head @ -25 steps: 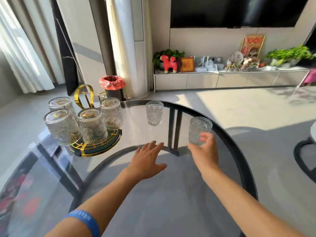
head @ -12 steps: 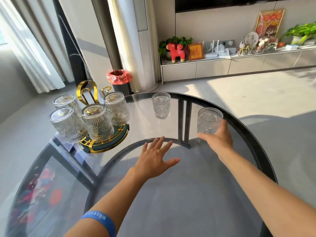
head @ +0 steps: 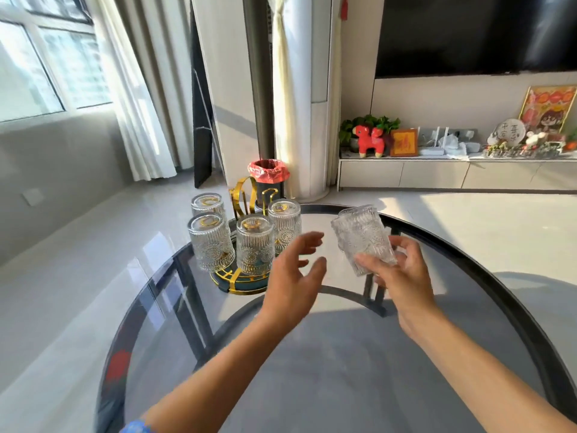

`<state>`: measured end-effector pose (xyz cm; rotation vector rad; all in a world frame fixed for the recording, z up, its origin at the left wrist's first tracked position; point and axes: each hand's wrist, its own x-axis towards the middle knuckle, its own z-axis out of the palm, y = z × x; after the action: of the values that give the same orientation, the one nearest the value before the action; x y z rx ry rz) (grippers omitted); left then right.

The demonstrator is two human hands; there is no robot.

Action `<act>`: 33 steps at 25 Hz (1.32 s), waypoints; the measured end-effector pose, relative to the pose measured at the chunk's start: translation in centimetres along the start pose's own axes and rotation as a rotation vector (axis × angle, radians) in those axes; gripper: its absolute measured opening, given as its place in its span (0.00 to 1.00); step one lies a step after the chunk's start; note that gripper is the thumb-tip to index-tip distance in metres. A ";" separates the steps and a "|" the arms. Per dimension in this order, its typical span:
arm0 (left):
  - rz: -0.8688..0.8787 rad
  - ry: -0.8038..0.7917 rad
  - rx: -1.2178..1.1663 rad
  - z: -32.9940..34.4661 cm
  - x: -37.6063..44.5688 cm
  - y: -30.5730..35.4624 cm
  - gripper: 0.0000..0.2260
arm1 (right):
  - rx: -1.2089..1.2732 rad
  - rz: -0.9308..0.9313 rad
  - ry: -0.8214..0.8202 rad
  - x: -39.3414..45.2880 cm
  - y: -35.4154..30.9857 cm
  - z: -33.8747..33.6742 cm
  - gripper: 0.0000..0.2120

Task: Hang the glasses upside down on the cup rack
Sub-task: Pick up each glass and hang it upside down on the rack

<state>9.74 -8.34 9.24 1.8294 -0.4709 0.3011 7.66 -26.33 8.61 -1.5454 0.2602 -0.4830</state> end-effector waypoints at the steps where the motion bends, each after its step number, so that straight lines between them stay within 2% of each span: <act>1: 0.035 0.069 -0.006 -1.9 1.7 1.2 0.15 | 0.044 0.006 -0.010 0.5 -1.4 1.2 0.31; 3: 0.094 0.147 0.120 -5.9 5.3 2.8 0.14 | 0.062 -0.002 -0.020 2.0 -4.5 3.3 0.33; 5: 0.080 0.160 0.312 -9.7 8.4 2.6 0.15 | -0.022 -0.037 -0.025 4.0 -7.7 5.5 0.37; 8: 0.047 0.058 0.638 -13.5 11.6 0.2 0.17 | -0.146 -0.151 -0.026 7.2 -11.2 8.4 0.36; 10: 0.092 -0.035 0.750 -14.7 13.0 -1.6 0.18 | -0.199 -0.258 -0.019 9.3 -12.5 10.6 0.36; 14: 0.212 -0.115 0.682 -15.1 15.1 -4.2 0.17 | -0.417 -0.414 -0.044 12.9 -12.2 14.8 0.28; 18: 0.269 -0.034 0.618 -15.3 16.0 -5.5 0.14 | -0.649 -0.454 -0.159 14.4 -9.4 18.6 0.25; 27: 0.346 0.009 0.584 -15.2 16.0 -5.9 0.12 | -0.990 -0.213 -0.333 16.3 -4.6 23.0 0.18; 30: 0.337 0.027 0.588 -15.0 15.9 -5.9 0.12 | -0.989 -0.170 -0.342 16.8 -4.3 23.5 0.18; 33: 0.287 0.066 0.702 -14.4 15.7 -5.8 0.13 | -1.028 -0.153 -0.469 17.0 -4.7 23.0 0.15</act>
<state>26.77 4.27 15.53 2.4177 -0.6340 0.7985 32.51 -13.36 16.18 -2.6375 0.0033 -0.0581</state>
